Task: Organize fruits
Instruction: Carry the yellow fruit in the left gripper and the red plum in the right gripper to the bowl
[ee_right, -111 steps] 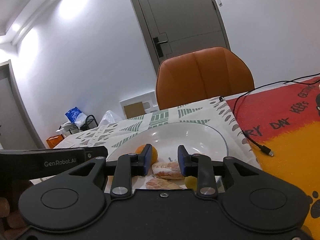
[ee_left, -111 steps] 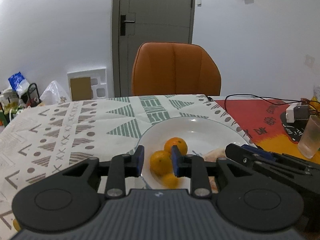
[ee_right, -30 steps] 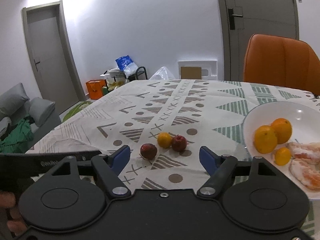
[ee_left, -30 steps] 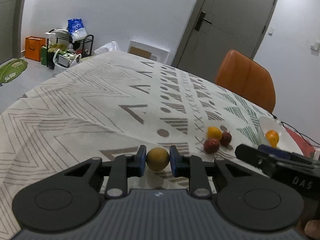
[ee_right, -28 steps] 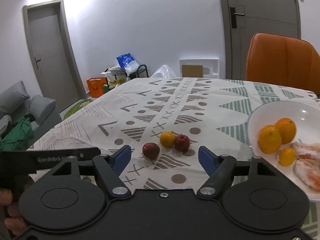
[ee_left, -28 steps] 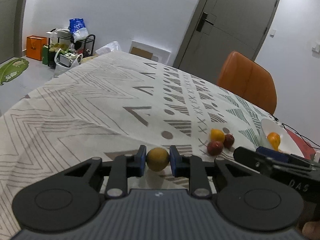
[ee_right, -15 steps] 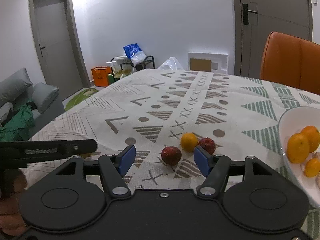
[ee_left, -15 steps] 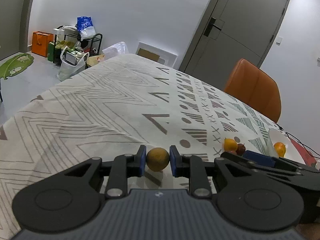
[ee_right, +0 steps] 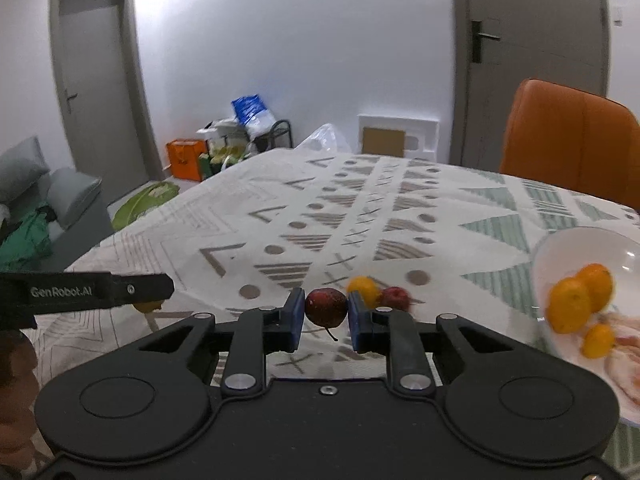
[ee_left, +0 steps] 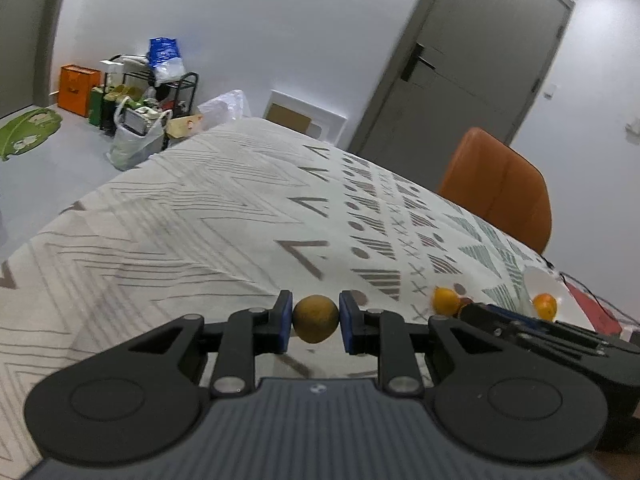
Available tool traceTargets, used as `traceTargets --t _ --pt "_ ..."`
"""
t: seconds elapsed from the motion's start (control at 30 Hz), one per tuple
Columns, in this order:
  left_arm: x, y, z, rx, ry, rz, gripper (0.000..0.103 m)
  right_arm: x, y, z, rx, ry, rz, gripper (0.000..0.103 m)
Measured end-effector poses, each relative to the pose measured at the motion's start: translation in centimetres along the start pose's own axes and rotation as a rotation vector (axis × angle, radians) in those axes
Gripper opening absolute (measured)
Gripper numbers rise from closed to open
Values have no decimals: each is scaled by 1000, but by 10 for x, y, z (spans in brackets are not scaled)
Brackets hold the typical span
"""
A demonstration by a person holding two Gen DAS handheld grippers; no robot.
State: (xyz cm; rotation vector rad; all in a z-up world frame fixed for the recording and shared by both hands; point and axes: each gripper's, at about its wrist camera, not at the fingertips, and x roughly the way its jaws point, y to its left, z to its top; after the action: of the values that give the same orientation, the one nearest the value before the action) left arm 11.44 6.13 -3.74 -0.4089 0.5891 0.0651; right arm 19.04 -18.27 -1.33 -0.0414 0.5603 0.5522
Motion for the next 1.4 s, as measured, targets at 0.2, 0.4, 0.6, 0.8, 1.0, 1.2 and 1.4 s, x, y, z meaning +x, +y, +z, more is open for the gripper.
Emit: traceTargets --t 0.2,0.4,0.6,0.8,1.0,1.2,1.4 --pt "2 -35 2 90 3 -39 23 -23 -28 -4 86 -47 -32 21" --pt "5 -62 -2 138 8 -59 23 -41 -49 -4 126 -91 -56 21" --pt "5 -80 -5 167 8 -63 23 -52 -65 -8 156 -113 -69 21" --pt "8 -98 -8 193 13 -81 23 -62 -83 -12 183 -134 -89 22" --pt "11 -117 -8 223 9 -103 23 -73 -100 -15 212 -158 -116 22" --pt "14 -136 -10 249 4 -130 23 -82 -117 -20 236 -173 -144 22" --pt "21 -156 -14 272 11 -156 23 -90 -138 -25 272 -177 -170 21"
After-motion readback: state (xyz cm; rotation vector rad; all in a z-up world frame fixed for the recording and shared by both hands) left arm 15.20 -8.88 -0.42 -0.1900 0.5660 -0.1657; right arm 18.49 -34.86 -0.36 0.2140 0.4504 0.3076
